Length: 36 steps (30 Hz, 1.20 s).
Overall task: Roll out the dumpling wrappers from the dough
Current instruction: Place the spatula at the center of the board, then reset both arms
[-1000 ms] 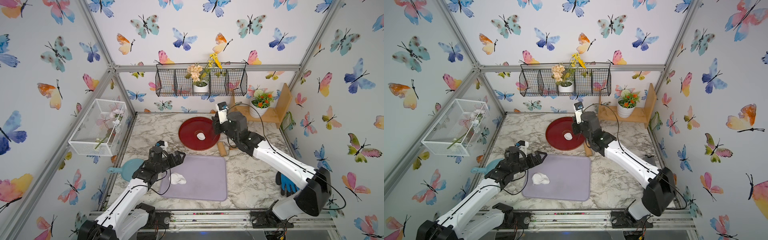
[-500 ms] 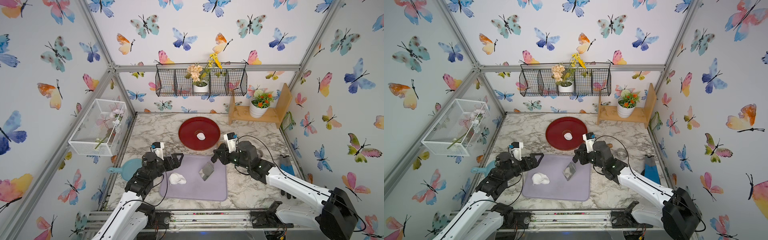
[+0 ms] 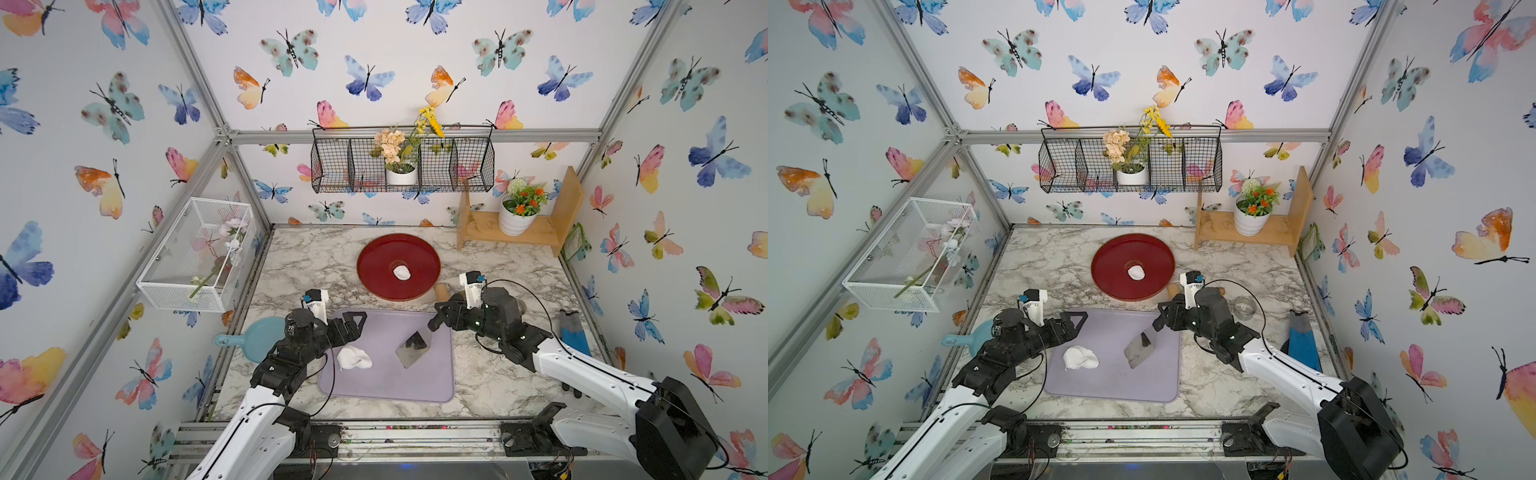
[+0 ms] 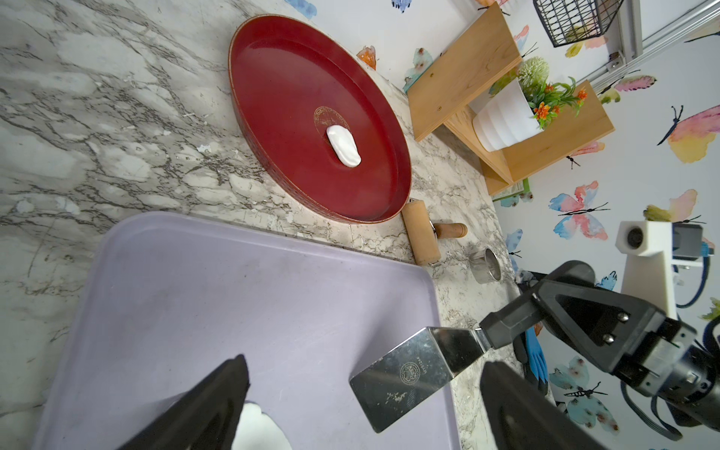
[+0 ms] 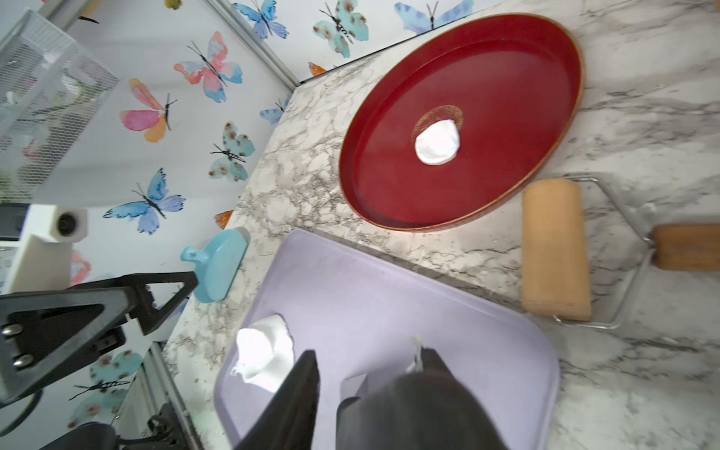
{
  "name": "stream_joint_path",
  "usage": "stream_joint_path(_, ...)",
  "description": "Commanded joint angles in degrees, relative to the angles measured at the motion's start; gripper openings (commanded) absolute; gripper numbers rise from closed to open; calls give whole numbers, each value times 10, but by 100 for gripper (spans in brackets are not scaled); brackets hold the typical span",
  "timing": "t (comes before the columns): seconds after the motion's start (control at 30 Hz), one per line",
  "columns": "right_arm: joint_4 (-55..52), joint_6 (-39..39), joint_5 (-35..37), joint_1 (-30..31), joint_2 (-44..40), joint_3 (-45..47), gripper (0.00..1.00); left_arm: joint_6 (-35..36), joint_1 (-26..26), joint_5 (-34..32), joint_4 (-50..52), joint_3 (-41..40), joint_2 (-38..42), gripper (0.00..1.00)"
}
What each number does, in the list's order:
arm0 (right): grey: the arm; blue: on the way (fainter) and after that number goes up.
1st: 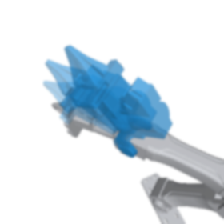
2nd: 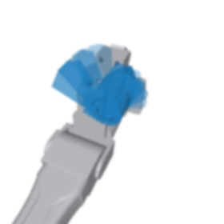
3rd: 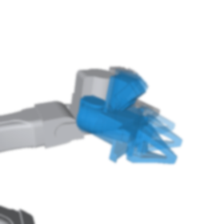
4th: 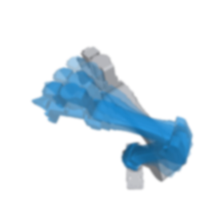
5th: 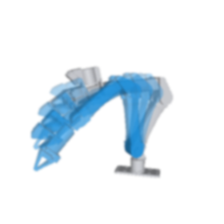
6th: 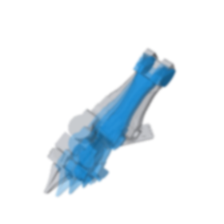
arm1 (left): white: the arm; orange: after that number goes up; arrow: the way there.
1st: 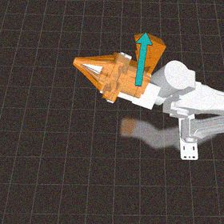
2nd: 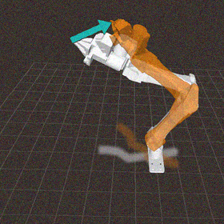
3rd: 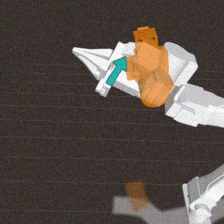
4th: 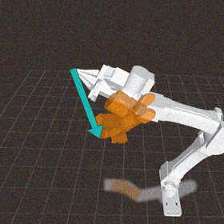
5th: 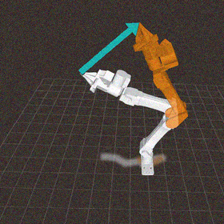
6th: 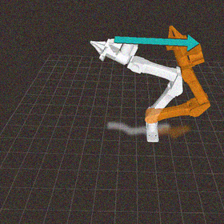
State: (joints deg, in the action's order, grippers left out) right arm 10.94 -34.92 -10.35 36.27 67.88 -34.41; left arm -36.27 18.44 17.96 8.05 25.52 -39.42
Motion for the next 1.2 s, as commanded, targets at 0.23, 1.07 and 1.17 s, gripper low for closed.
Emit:
stream_joint_path(0.23, -52, 53, 103, -53, 25, 11, 64, -4, -1, -13, 15, -3, 3, 99)
stream_joint_path(1.07, -5, 228, 331, -152, -84, 51, 98, 291, -17, -372, -307, -71, -56, 99)
stream_joint_path(1.17, 80, 261, 286, -201, -92, 94, 98, 324, -57, -365, -380, -81, -138, 99)
